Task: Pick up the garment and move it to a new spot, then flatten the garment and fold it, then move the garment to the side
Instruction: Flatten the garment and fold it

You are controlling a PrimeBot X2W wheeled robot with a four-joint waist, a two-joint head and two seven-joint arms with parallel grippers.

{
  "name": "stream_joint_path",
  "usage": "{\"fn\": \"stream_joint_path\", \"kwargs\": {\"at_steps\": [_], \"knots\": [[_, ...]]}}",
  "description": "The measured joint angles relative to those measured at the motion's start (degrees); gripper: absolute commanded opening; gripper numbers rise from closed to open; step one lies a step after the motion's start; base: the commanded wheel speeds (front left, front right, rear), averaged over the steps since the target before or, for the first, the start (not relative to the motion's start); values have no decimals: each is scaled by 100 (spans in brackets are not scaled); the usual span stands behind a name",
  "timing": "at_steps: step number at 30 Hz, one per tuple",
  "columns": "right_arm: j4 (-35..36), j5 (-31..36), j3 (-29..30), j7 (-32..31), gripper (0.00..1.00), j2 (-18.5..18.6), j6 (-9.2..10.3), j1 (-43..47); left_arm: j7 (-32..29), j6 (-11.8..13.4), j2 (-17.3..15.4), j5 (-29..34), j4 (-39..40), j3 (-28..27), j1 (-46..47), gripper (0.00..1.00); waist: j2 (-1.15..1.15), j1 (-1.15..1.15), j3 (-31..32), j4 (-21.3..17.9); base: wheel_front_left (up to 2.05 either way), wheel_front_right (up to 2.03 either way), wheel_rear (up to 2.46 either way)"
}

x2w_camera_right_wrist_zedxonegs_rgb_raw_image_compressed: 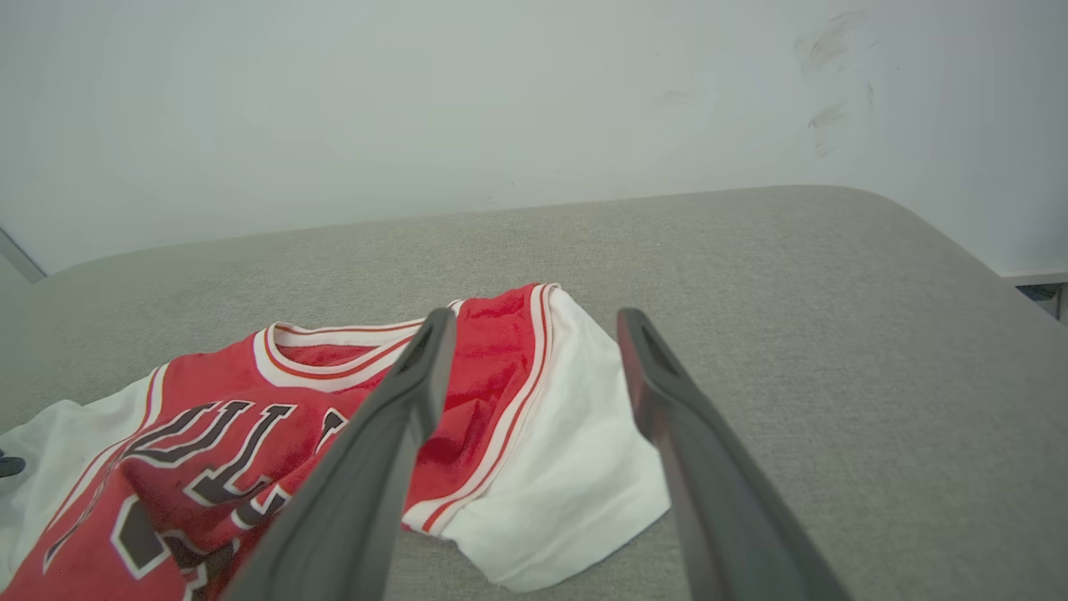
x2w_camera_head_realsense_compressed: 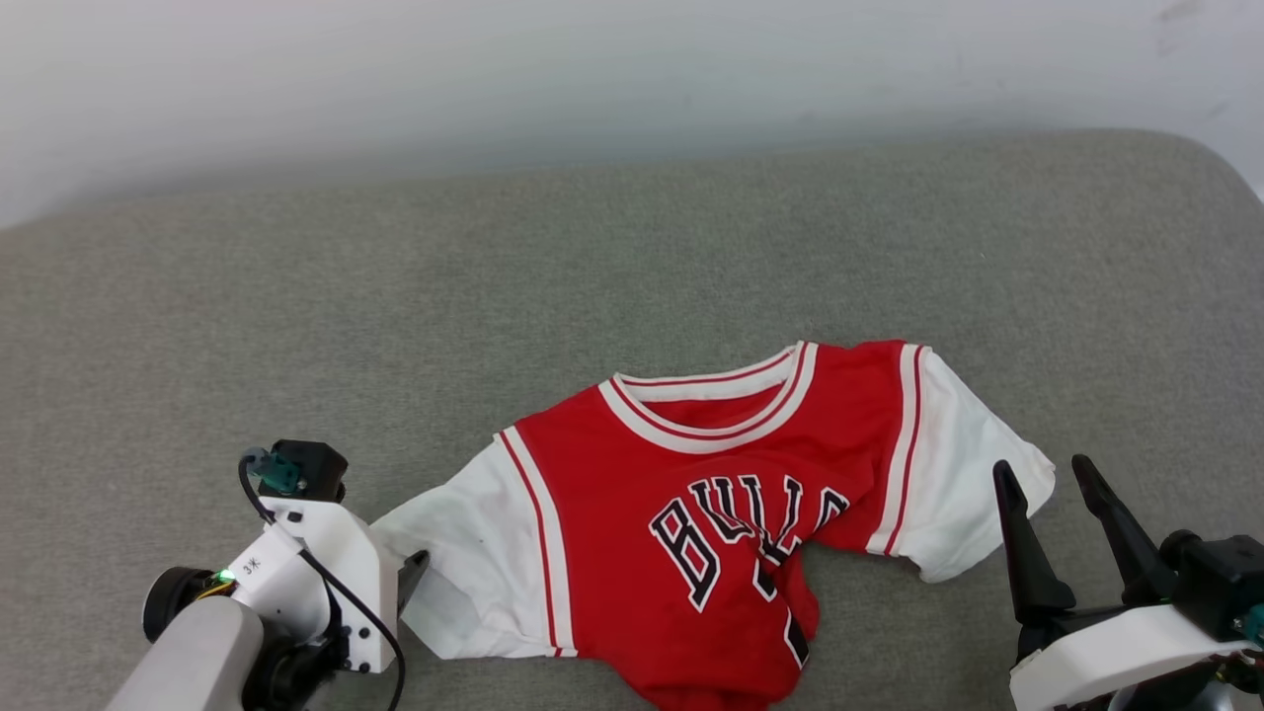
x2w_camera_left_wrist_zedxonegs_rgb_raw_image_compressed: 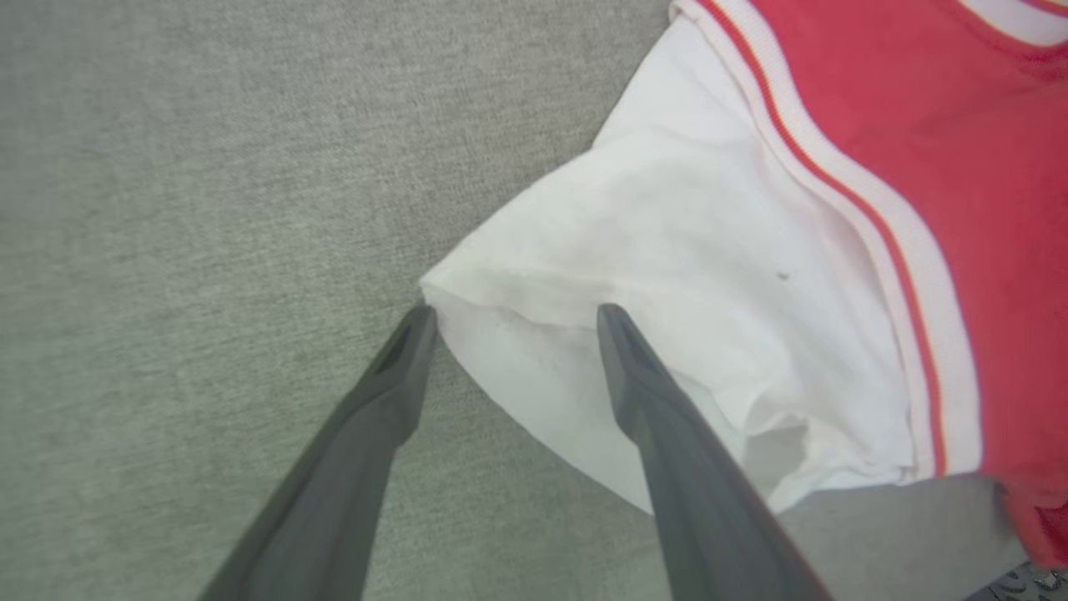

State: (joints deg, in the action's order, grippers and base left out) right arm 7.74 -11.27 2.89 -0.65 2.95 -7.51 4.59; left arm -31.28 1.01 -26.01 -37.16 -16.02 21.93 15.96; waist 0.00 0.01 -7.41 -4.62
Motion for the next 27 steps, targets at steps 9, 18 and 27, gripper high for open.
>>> {"fn": "stream_joint_path", "kwargs": {"at_steps": [9,18,27], "knots": [[-279,-189,0,87,100,0,0,-196,-1018,-152,-199,-379,-202,89,255,0,0,0,-350,-214,0,0,0],[-761,-470,318,-172,100,-2,0,-346,209,14,-21,40,-104,46,177,0,0,0,-228,-79,0,0,0],[-2080,-739,884,-1278,100,409,0,-1088,1083,296,44,243,508,-160,47,0,0,0,-146,140,0,0,0]]}}
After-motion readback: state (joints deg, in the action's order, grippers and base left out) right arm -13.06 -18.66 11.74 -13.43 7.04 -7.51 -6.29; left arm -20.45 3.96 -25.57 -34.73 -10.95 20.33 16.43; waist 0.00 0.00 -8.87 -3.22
